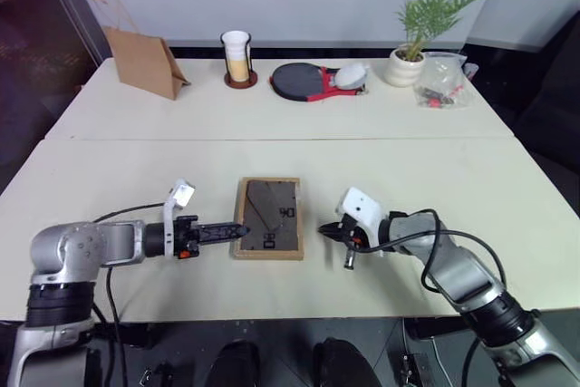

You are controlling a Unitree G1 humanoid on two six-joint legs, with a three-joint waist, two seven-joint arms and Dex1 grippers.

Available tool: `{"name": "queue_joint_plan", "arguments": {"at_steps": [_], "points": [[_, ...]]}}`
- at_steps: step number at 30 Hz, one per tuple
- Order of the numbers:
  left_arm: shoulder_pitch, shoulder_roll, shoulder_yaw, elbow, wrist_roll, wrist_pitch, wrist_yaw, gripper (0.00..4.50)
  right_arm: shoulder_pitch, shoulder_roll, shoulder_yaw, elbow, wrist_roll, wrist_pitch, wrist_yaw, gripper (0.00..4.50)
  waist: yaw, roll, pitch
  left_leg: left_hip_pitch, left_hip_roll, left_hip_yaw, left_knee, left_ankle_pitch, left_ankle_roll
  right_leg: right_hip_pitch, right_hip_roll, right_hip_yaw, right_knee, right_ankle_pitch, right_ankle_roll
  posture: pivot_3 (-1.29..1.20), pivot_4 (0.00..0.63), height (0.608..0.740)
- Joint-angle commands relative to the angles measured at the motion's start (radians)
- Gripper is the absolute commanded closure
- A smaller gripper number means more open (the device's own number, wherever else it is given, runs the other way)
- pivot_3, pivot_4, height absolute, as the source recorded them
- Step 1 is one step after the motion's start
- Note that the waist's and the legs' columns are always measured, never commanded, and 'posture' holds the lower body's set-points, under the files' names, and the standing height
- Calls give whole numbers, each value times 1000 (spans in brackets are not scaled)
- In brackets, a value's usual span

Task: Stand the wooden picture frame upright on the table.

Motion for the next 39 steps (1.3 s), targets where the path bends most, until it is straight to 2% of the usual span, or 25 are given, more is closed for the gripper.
{"name": "queue_joint_plan", "arguments": {"at_steps": [1, 10, 22, 25, 29, 31, 36, 39], "points": [[-25, -26, 23, 5, -13, 48, 40, 24, -33, 26, 36, 26, -36, -31, 2, 4500, 1, 0, 0, 0, 0, 0, 0, 0, 0, 0, 0, 0, 0, 0, 0, 0, 150, 740], [-30, -79, 30, 49, 37, 45, 134, 24, -68, 69, 71, 29, -44, -43, 52, 4500, 6, 0, 0, 0, 0, 0, 1, 0, 0, 0, -2, 0, 1, 0, 0, 0, 150, 740], [6, -140, 24, 64, 39, 14, 144, 24, -66, 88, 69, 22, -27, -46, 103, 4500, 10, 0, -1, 4, -1, 0, 1, 0, 0, 4, -6, 1, 2, 0, -1, 0, 150, 740], [9, -160, 38, 90, 45, 5, 147, 841, -62, 83, 68, 23, -33, -50, 104, 4500, 10, 0, -1, 4, -2, 0, 1, 0, 0, 4, -8, 0, 2, 0, -1, 0, 150, 740], [1, -195, 77, 116, 24, 15, 149, 2877, -52, 68, 63, 14, -40, -55, 105, 4500, 10, -1, -1, 3, -2, 0, 1, 0, 0, 4, -9, -1, 2, 0, -1, 0, 150, 740], [-1, -219, 107, 119, 0, 34, 149, 3476, -46, 56, 52, -6, -33, -46, 108, 4500, 11, -1, -1, 3, -2, -1, 1, 0, 0, 4, -10, -2, 2, 0, 0, 0, 150, 740], [-30, -282, 251, 121, -79, 100, 179, 3485, -24, 0, -24, -87, -5, -1, 114, 4500, 11, -2, -1, 1, -3, -1, 1, 0, 0, 3, -12, -3, 1, 0, 0, 0, 150, 740], [-30, -299, 316, 85, -157, 103, 211, 3485, -33, -67, -148, -131, 58, 44, 131, 4500, 10, -2, -1, -2, -3, -1, 1, 0, 0, 1, -12, -3, 0, 0, 0, 0, 150, 740]]}}
